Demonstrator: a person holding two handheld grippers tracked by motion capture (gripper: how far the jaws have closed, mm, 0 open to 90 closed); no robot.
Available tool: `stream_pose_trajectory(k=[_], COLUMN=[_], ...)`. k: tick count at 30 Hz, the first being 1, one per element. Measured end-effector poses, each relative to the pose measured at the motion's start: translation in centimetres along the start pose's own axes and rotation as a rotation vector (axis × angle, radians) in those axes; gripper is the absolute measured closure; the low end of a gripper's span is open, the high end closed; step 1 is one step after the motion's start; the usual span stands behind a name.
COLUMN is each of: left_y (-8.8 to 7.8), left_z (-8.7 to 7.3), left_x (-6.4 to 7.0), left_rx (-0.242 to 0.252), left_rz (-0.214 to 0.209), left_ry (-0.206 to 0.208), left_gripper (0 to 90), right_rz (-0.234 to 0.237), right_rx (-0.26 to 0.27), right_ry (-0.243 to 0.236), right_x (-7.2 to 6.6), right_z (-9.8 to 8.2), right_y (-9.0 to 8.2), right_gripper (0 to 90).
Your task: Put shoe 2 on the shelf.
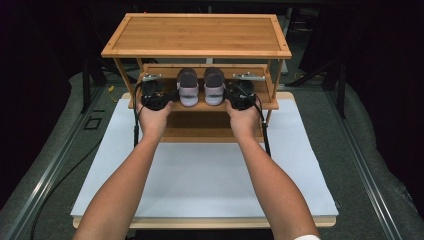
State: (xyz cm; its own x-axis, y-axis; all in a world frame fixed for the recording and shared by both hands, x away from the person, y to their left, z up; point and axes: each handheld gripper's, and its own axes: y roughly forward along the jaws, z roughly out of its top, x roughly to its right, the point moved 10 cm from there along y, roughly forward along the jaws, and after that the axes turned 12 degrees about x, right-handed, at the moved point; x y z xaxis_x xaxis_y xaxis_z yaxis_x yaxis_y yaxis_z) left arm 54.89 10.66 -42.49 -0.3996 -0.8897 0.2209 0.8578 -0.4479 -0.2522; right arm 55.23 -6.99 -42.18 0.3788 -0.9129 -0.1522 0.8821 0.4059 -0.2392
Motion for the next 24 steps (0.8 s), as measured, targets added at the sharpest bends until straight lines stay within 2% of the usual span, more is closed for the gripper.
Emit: stream_pose_trajectory(k=[4, 7, 12, 13, 15, 16, 18, 21, 24], left_y=[0.4, 0.6, 1.4, 1.6, 1.9, 1.9, 2.0, 2.0, 2.0], left_z=[-0.2, -0.1, 0.1, 0.2, 0.3, 0.4, 0.5, 0.5, 0.6], left_x=[0.5, 0.6, 0.7, 0.7, 0.7, 0.8, 0.7, 0.7, 0.7], left_rx=[-0.003, -0.006, -0.021, -0.023, -0.024, -0.021, -0.018, -0.012, -0.011], left_rz=[0.0, 0.004, 0.009, 0.007, 0.005, 0.004, -0.003, -0.008, -0.005], left_ry=[0.004, 0.003, 0.036, 0.045, 0.043, 0.046, 0.046, 0.03, 0.033], left_gripper=[90.0, 90.0, 90.0, 90.0, 90.0, 90.0, 90.0, 90.0, 90.0], right_rz=[0.012, -0.003, 0.01, 0.015, 0.044, 0.049, 0.026, 0.056, 0.056], right_rx=[0.003, 0.008, 0.004, 0.003, 0.005, 0.007, 0.015, 0.009, 0.009], right_ry=[0.0, -0.001, 0.045, 0.072, 0.094, 0.09, 0.088, 0.127, 0.127], right_x=[-0.5, -0.6, -0.5, -0.4, -0.5, -0.5, -0.3, -0.4, -0.4], right_z=[0.0, -0.1, -0.4, -0.4, -0.5, -0.5, -0.4, -0.3, -0.3], right_y=[0.1, 0.2, 0.3, 0.3, 0.2, 0.2, 0.3, 0.3, 0.3], right_gripper=[90.0, 90.0, 90.0, 90.0, 90.0, 90.0, 90.0, 90.0, 90.0])
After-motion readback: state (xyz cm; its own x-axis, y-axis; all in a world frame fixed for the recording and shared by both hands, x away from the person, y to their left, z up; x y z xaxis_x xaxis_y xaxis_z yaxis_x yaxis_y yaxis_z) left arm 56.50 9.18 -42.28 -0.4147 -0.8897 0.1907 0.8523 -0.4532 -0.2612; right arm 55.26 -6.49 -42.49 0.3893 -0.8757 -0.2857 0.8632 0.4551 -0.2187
